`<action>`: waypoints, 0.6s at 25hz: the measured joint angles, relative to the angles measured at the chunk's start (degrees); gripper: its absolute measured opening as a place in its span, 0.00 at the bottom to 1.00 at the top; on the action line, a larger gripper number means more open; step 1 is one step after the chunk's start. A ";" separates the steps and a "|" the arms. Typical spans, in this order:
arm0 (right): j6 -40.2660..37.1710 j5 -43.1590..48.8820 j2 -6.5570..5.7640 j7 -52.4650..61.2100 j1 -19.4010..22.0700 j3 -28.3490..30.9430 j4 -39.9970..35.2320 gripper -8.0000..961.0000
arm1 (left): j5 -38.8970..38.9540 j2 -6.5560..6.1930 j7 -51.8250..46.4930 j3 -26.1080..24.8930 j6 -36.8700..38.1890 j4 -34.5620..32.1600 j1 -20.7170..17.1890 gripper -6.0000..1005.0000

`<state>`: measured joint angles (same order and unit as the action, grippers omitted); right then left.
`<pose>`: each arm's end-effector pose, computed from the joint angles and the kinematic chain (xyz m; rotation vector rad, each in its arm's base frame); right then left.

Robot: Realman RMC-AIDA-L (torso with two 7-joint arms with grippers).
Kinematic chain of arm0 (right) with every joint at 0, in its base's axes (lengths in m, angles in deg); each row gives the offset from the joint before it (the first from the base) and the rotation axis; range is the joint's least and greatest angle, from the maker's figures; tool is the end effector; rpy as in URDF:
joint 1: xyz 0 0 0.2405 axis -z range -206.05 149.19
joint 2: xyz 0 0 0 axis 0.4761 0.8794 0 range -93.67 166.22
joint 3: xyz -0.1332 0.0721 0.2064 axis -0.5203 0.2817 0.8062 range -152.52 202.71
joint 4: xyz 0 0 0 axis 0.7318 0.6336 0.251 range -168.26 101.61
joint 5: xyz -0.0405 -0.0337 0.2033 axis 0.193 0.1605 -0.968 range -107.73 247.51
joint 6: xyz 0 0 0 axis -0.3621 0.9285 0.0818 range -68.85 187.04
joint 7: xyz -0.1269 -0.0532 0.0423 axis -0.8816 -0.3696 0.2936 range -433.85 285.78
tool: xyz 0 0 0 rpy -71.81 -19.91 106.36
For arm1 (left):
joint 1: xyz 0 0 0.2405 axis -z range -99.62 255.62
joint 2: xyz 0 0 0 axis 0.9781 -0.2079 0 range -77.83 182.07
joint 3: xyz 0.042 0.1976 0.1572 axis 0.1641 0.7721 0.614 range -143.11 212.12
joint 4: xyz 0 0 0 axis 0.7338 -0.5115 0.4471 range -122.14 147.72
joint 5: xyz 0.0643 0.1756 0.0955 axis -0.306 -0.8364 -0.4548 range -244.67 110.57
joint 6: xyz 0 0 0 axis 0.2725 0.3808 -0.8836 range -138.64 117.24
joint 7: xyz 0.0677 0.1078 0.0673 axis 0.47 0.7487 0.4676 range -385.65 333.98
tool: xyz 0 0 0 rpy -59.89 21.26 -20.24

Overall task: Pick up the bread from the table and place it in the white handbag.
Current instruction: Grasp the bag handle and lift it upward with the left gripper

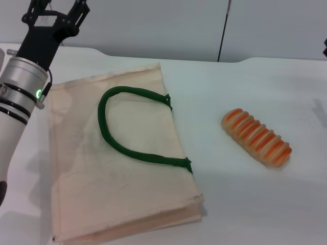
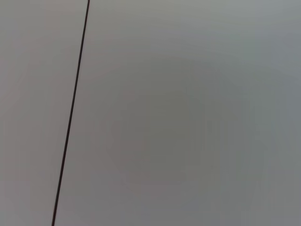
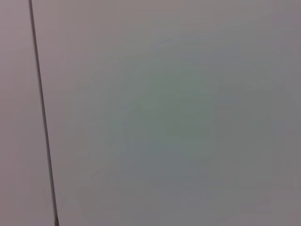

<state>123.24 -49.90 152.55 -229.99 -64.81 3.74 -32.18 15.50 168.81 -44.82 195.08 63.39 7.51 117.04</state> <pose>0.3127 0.3871 0.0183 -1.6027 0.6284 0.8064 -0.2612 0.3961 0.0211 -1.5583 -0.4477 -1.0116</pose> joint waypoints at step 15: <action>-0.41 0.00 -0.09 0.65 0.31 0.00 -0.27 0.92 | -6.42 -0.61 -20.01 0.61 -6.85 4.13 2.11 0.83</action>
<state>122.82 -49.90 152.47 -229.34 -64.50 3.74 -32.45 9.08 168.21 -64.83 195.69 56.54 11.65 119.14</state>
